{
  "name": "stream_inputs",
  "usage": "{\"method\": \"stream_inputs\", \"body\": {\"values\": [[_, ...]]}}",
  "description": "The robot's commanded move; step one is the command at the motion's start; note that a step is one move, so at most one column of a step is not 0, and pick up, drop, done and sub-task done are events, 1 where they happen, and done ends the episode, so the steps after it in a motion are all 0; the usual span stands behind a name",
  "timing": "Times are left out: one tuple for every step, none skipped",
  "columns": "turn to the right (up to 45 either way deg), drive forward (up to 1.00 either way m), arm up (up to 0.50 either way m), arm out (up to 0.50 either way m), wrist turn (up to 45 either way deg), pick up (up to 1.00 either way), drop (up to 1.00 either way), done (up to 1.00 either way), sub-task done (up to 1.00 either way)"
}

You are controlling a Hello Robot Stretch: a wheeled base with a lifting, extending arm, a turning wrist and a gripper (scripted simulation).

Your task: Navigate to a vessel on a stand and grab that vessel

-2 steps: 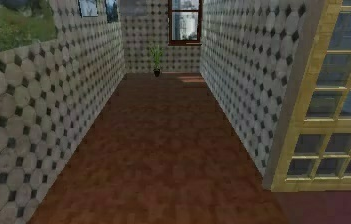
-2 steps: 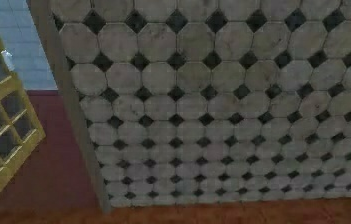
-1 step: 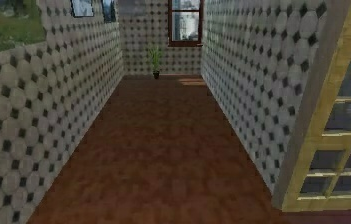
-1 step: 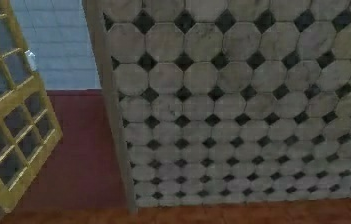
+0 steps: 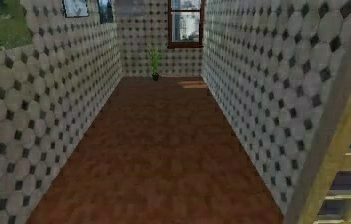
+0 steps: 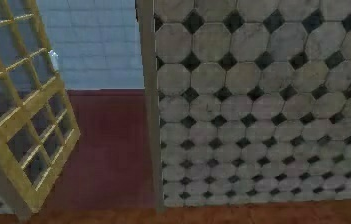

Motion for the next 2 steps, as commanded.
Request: {"method": "stream_inputs", "body": {"values": [[42.0,0.0,0.0,0.0,0.0,0.0,0.0,0.0,0.0],[0.0,0.8,0.0,0.0,0.0,0.0,0.0,0.0,0.0]]}}
